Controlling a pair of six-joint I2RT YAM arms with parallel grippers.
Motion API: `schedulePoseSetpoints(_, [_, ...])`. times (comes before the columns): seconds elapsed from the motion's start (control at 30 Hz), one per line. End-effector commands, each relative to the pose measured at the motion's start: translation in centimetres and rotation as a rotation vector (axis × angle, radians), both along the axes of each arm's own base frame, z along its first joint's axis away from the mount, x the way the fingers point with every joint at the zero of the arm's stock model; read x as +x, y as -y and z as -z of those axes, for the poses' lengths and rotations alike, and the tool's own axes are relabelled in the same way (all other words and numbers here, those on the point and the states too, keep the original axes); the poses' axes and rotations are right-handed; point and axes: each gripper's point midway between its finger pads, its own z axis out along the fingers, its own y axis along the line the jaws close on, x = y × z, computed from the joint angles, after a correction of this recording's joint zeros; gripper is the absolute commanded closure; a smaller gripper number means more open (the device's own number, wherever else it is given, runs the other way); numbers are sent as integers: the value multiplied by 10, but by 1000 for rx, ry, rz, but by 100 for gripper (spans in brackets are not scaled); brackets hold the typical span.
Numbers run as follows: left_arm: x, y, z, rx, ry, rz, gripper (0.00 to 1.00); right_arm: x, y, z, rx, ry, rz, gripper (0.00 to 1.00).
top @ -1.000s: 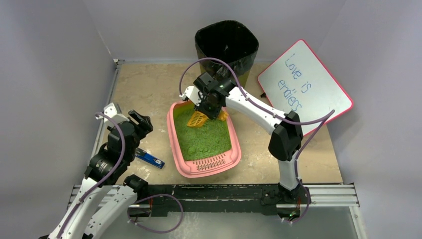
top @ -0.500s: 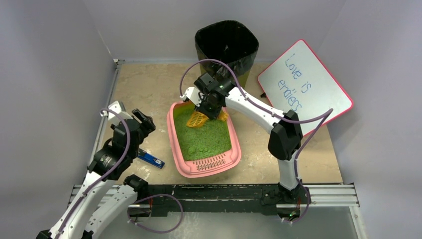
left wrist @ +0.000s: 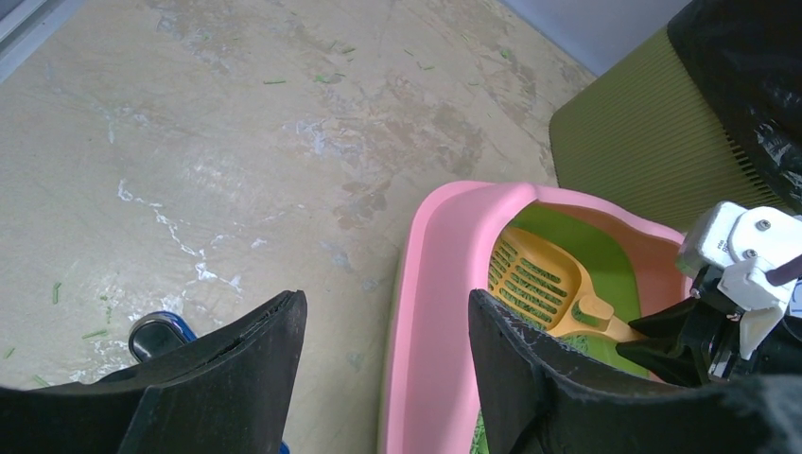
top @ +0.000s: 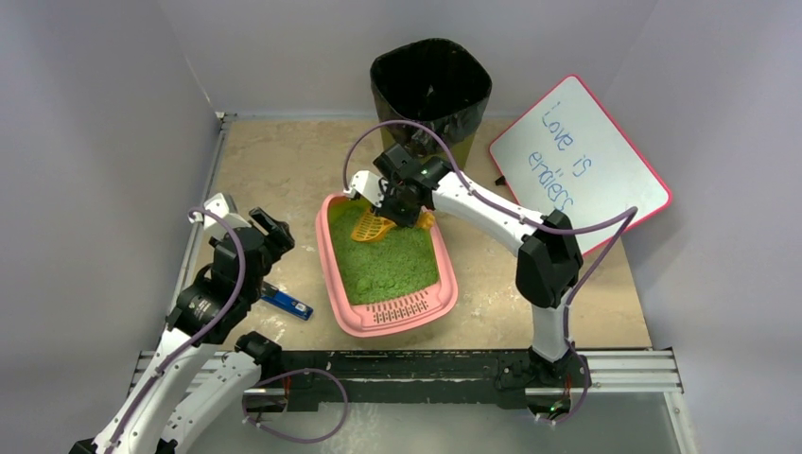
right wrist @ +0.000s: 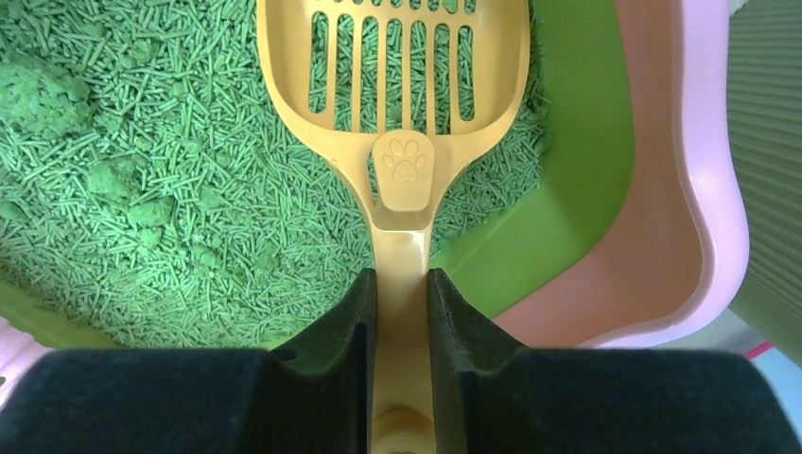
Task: Clean the litter box
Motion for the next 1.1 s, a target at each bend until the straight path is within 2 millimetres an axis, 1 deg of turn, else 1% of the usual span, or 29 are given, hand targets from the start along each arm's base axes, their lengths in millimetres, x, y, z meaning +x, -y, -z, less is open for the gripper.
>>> schedulePoseSetpoints(0.0, [4, 0, -5, -14, 27, -12, 37, 23, -52, -21, 225, 135, -81, 100])
schedulePoseSetpoints(0.1, [4, -1, -6, -16, 30, -17, 37, 25, -58, -29, 275, 155, -68, 100])
schedulePoseSetpoints(0.2, [3, -2, -6, -13, 28, -18, 37, 20, -66, -34, 330, 157, -94, 100])
schedulePoseSetpoints(0.3, [4, -1, -4, -9, 22, -16, 37, 13, -69, -30, 347, 151, -131, 100])
schedulePoseSetpoints(0.5, [11, 3, 4, 5, -20, -17, 38, 2, -67, -14, 278, 132, -188, 100])
schedulePoseSetpoints(0.6, [17, 6, 12, 8, -56, -30, 39, -6, -69, -14, 280, 135, -231, 100])
schedulePoseSetpoints(0.77, [32, 15, 26, 12, -106, -32, 41, -12, -73, -20, 323, 151, -270, 100])
schedulePoseSetpoints(0.9, [44, 26, 39, 9, -147, -23, 41, -13, -74, -18, 341, 159, -275, 100])
schedulePoseSetpoints(1.07, [54, 37, 46, -3, -162, 9, 41, -13, -74, -13, 360, 172, -260, 100])
